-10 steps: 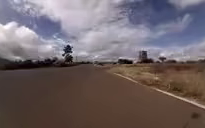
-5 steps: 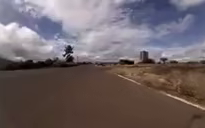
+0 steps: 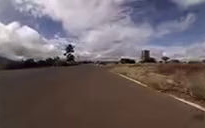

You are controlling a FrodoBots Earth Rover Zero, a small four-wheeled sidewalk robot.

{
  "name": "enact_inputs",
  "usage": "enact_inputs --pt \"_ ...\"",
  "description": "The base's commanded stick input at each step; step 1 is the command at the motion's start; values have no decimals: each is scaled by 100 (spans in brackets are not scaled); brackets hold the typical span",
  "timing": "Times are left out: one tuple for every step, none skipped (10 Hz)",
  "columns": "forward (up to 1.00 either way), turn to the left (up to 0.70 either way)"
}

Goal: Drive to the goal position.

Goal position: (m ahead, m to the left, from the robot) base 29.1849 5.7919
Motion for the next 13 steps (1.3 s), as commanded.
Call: enact_inputs --pt "70 0" --pt "70 0" --pt "70 0" --pt "70 0" --pt "70 0" --pt "70 0" --pt "70 0" --pt "70 0" --pt "70 0" --pt "70 0" --pt "70 0" --pt "70 0" --pt "70 0"
